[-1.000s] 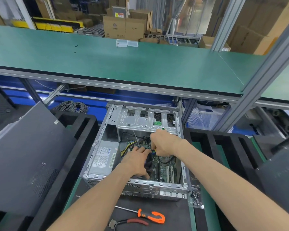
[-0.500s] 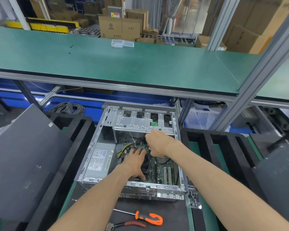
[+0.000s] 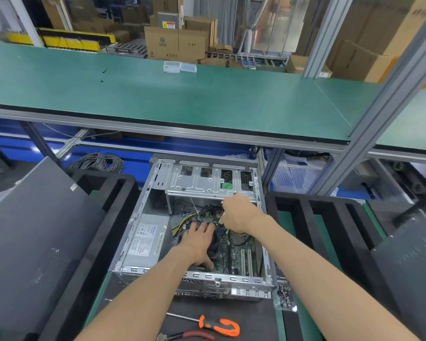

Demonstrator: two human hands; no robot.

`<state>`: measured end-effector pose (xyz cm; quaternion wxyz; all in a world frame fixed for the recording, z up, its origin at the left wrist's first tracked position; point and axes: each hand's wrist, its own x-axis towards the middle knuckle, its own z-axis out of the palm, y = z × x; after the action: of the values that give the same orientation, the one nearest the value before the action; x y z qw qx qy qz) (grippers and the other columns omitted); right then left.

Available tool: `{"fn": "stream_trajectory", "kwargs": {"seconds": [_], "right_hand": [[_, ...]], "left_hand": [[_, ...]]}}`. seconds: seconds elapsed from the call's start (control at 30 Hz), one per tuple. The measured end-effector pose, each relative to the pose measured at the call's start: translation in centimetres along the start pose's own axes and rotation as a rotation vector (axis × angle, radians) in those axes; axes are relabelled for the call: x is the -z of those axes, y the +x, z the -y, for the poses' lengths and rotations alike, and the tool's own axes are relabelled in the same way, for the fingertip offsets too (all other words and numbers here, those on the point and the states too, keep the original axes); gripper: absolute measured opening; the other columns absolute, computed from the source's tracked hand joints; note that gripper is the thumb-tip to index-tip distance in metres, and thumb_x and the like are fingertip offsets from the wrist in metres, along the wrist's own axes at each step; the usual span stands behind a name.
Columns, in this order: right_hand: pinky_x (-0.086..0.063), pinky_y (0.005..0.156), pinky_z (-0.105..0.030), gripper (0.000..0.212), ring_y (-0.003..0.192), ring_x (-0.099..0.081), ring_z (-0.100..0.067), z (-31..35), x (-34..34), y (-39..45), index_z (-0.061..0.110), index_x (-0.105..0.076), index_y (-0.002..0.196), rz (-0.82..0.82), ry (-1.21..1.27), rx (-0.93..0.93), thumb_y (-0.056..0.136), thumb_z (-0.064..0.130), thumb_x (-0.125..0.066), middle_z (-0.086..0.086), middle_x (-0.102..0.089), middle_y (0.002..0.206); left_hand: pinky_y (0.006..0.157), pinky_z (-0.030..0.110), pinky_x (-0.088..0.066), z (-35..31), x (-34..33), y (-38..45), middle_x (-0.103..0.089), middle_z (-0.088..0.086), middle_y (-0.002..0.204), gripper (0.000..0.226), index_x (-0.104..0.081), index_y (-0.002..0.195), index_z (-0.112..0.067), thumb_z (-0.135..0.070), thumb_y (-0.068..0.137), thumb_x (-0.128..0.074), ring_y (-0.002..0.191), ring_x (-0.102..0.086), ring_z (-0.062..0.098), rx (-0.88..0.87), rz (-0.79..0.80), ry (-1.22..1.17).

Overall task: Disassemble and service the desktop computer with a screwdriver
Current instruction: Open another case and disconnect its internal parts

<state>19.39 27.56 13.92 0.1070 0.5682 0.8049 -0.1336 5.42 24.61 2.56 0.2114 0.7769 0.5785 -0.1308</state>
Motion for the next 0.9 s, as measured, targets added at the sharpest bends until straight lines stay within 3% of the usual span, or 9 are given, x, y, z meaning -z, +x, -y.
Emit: {"fn": "stream_trajectory", "kwargs": {"seconds": [0.17, 0.23, 0.3, 0.4, 0.5, 0.57, 0.67, 0.8, 0.9], "right_hand": [[-0.046, 0.056, -0.035, 0.04, 0.067, -0.054, -0.032, 0.8, 0.5, -0.8, 0.017, -0.035, 0.058, -0.027, -0.078, 0.21, 0.087, 0.004, -0.06, -0.004, -0.039, 0.063], [-0.047, 0.056, -0.036, 0.036, 0.068, -0.056, -0.034, 1.3, 0.3, -0.6, 0.017, -0.044, 0.057, -0.029, -0.086, 0.265, 0.084, -0.001, -0.061, -0.006, -0.045, 0.064], [-0.053, 0.063, -0.039, 0.019, 0.077, -0.061, -0.033, 1.4, 0.2, -0.2, 0.009, -0.067, 0.069, -0.021, -0.104, 0.297, 0.082, -0.003, -0.061, -0.011, -0.062, 0.076], [-0.052, 0.072, -0.033, 0.013, 0.089, -0.063, -0.026, 0.2, 0.0, -0.1, 0.008, -0.073, 0.096, -0.082, 0.015, 0.206, 0.085, 0.012, -0.066, -0.009, -0.069, 0.093], [-0.047, 0.062, -0.035, 0.03, 0.073, -0.055, -0.028, -0.5, -0.8, 0.0, 0.008, -0.059, 0.08, -0.14, 0.059, 0.018, 0.094, 0.035, -0.059, -0.009, -0.053, 0.076], [-0.041, 0.058, -0.033, 0.035, 0.068, -0.048, -0.026, 0.0, -1.0, 0.3, 0.015, -0.042, 0.068, -0.099, 0.003, -0.011, 0.097, 0.029, -0.056, -0.007, -0.047, 0.076], [-0.034, 0.051, -0.03, 0.036, 0.063, -0.044, -0.022, 1.0, -0.4, 0.4, 0.018, -0.034, 0.067, -0.044, -0.001, 0.082, 0.093, 0.016, -0.058, -0.004, -0.038, 0.073], [-0.042, 0.059, -0.033, 0.035, 0.069, -0.051, -0.028, 1.7, 0.6, 0.1, 0.02, -0.042, 0.059, 0.025, -0.11, 0.279, 0.081, 0.0, -0.059, -0.005, -0.048, 0.069], [-0.054, 0.068, -0.041, 0.02, 0.081, -0.06, -0.032, 1.6, 0.8, 0.1, 0.012, -0.06, 0.066, 0.066, -0.161, 0.36, 0.077, -0.005, -0.058, -0.012, -0.063, 0.088]], "left_hand": [[0.115, 0.05, -0.03, 0.1, -0.3, 0.1, -0.026, 0.008, 0.155, 0.119, -0.012, 0.153, -0.015, -0.049, 0.068, -0.087, 0.139, -0.022, 0.039, 0.004, -0.006, 0.011], [0.116, 0.05, -0.029, 0.1, -0.3, 0.1, -0.024, 0.008, 0.155, 0.122, -0.007, 0.156, -0.016, -0.051, 0.069, -0.086, 0.139, -0.021, 0.039, 0.005, -0.004, 0.022], [0.116, 0.049, -0.029, 0.1, -0.3, 0.1, -0.025, 0.007, 0.155, 0.122, -0.007, 0.156, -0.016, -0.051, 0.069, -0.086, 0.139, -0.022, 0.038, 0.005, -0.008, 0.02], [0.112, 0.05, -0.033, 0.2, -0.3, 0.1, -0.028, 0.007, 0.152, 0.115, -0.017, 0.15, -0.015, -0.05, 0.067, -0.087, 0.136, -0.024, 0.036, -0.004, -0.015, -0.004], [0.11, 0.051, -0.033, 0.2, -0.3, 0.0, -0.028, 0.007, 0.152, 0.115, -0.018, 0.15, -0.015, -0.049, 0.065, -0.088, 0.137, -0.023, 0.036, -0.002, -0.016, -0.007], [0.11, 0.051, -0.033, 0.1, -0.3, 0.1, -0.028, 0.008, 0.152, 0.115, -0.018, 0.15, -0.015, -0.05, 0.066, -0.088, 0.137, -0.024, 0.036, 0.002, -0.018, -0.006], [0.112, 0.05, -0.032, 0.1, -0.4, 0.2, -0.027, 0.008, 0.152, 0.115, -0.017, 0.15, -0.013, -0.052, 0.067, -0.087, 0.138, -0.023, 0.036, 0.01, -0.011, 0.017], [0.114, 0.051, -0.03, 0.2, -0.6, 0.4, -0.024, 0.007, 0.155, 0.118, -0.014, 0.152, -0.014, -0.052, 0.067, -0.086, 0.14, -0.021, 0.038, 0.019, -0.002, 0.019], [0.115, 0.05, -0.029, 0.3, -0.7, 0.5, -0.021, 0.007, 0.157, 0.119, -0.013, 0.154, -0.014, -0.052, 0.068, -0.086, 0.141, -0.019, 0.038, 0.015, 0.0, 0.017]]}}
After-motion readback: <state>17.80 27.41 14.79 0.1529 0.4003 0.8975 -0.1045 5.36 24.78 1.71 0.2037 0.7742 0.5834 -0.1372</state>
